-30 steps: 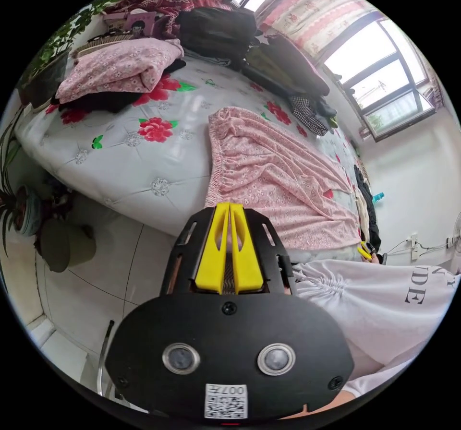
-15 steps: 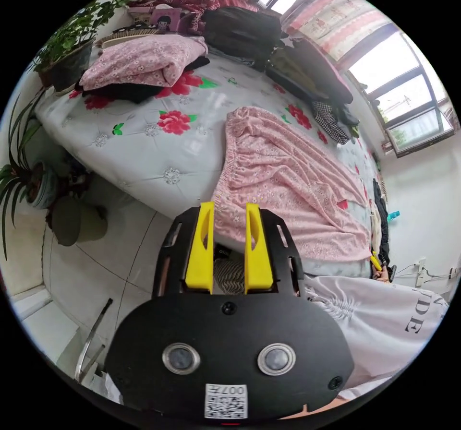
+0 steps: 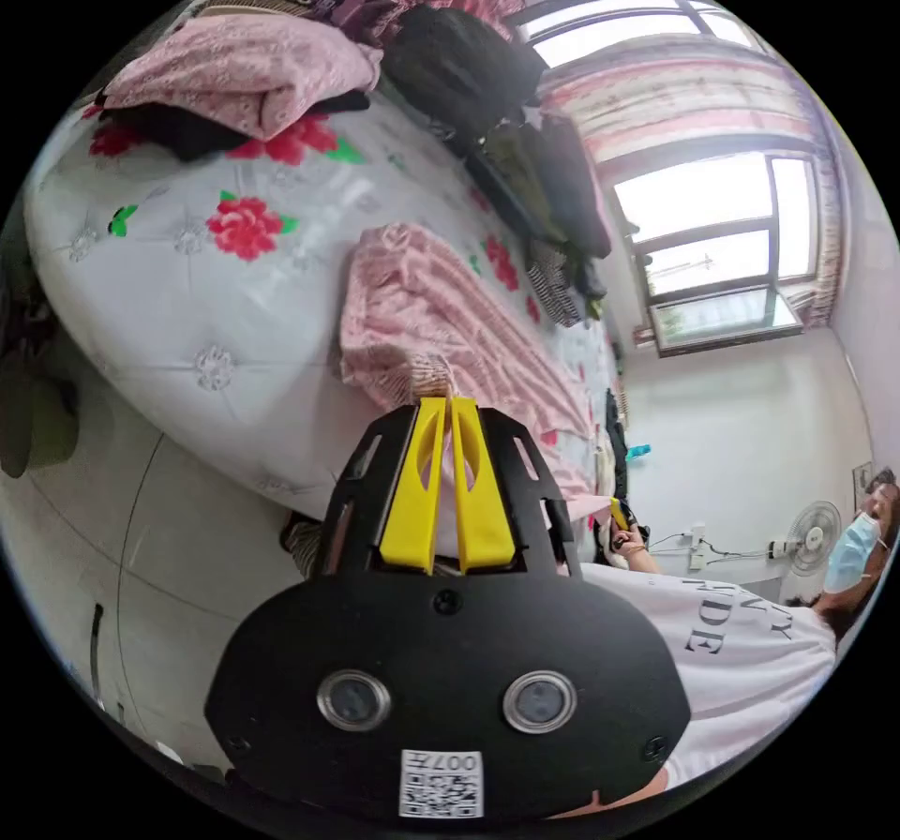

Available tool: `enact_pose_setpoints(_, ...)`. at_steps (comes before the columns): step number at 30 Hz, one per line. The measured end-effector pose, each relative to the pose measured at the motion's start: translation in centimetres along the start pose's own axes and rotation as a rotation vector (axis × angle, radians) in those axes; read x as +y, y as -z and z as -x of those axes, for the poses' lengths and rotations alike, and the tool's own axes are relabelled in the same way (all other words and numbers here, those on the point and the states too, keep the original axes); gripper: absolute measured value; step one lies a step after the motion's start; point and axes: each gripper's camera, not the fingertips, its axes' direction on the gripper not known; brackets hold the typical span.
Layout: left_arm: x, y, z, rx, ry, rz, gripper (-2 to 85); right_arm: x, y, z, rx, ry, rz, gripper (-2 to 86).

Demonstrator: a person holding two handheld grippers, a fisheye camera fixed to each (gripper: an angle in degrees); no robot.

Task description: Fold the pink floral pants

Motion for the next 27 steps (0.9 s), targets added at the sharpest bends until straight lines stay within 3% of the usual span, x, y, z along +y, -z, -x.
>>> enact_pose_setpoints(5,0.9,5.6,-4.2,-0.047,-0.162,-0.045,-0.9,1.6,6.9,5.1,-0.075,0.238,-0.115,-0.3)
enact_pose_setpoints(7,2.5,5.1,-2.4,-0.087,-0.109,0.030,-0.9,2.8,7.1,3.5,0.010,0.197,-0.034,-0.3)
enact_pose_setpoints(12,8.3,0.4,7.1,-0.145,0.261,0.169,-1.0,7.2,4.0,-6.0,0.257,-0.129,0.200,-0.3)
enact_pose_setpoints(16,8.8,-1.6,9.2,-0.033,0.357,0.126,-1.0,7.8,2.6,-8.9,0.220,-0.272,0.204,-0.3)
enact_pose_setpoints(22,-2.2,-2.0,3.0,0.055,0.159,0.011,-1.0,0.7,0.7,-0.7,0.081,-0.035,0.121,-0.3)
enact_pose_setpoints(27,-12.6,1.3,-8.3,0.073,-0.120,-0.085,-1.0,-4.5,3.3,11.3,-0.036,0.307,-0.029,-0.3)
